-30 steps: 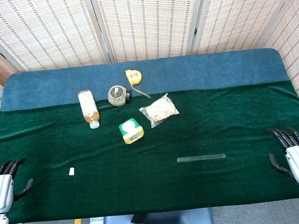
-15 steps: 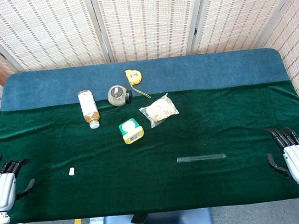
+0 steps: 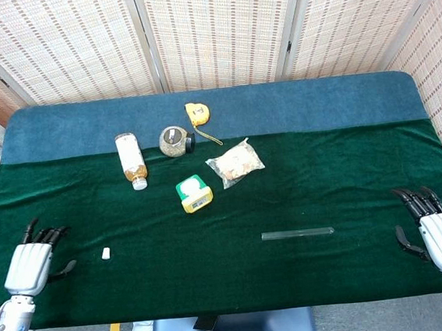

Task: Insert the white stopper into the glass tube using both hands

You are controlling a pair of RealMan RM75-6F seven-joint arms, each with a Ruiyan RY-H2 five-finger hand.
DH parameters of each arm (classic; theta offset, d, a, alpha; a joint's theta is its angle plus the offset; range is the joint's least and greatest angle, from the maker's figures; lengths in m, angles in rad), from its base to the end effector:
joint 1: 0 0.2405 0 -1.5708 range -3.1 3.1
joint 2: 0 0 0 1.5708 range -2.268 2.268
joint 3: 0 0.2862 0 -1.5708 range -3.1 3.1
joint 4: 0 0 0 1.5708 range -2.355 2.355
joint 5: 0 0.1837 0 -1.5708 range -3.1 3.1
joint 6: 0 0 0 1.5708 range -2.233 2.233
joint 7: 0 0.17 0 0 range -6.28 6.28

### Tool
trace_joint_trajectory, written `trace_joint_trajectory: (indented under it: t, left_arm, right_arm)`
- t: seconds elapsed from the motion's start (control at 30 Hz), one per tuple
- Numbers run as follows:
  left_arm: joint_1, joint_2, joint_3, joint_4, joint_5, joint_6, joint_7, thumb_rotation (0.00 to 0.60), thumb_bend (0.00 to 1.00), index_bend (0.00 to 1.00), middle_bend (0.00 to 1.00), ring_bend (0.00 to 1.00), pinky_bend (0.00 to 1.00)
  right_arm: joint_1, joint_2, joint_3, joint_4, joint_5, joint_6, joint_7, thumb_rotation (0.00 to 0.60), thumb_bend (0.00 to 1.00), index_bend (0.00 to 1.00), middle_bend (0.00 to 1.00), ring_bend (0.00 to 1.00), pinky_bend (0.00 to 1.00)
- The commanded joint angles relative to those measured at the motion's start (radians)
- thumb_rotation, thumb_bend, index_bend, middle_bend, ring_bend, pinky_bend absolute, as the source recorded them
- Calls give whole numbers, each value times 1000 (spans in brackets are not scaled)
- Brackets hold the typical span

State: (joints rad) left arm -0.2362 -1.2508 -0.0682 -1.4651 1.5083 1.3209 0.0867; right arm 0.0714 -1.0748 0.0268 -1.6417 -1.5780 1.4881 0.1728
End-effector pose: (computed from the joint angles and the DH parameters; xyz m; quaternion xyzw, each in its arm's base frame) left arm -0.3183 0.2610 0.1403 -0.6686 -0.3487 -0.3594 0.5498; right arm -0.3167 -0.1977 0.2001 0.5866 -0.4281 0.4361 0.5315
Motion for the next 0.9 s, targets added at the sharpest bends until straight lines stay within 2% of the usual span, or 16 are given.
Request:
trace_joint_trajectory:
  t: [0.03, 0.23, 0.57, 0.9]
  left_arm:
    - [-45, -8, 8, 6, -21, -84, 25, 600, 221, 193, 321, 216, 26]
    - [-84, -47, 2, 38, -35, -131, 50, 600, 206, 131, 257, 170, 5]
    - [-134, -126, 14, 113, -24, -174, 61, 600, 206, 109, 252, 167, 3]
    - [-142, -159, 26, 150, -39, -180, 73, 600, 206, 112, 251, 167, 3]
  right_arm:
    - [1, -1, 1, 2, -1, 0, 2, 600, 584, 114, 177, 152, 52]
    - [5, -4, 3, 4, 5, -7, 0, 600, 584, 114, 177, 154, 53]
    - [9, -8, 5, 3, 6, -9, -4, 600, 584, 114, 177, 156, 52]
    - [8, -14, 4, 15, 8, -7, 5, 600, 584, 114, 177, 157, 52]
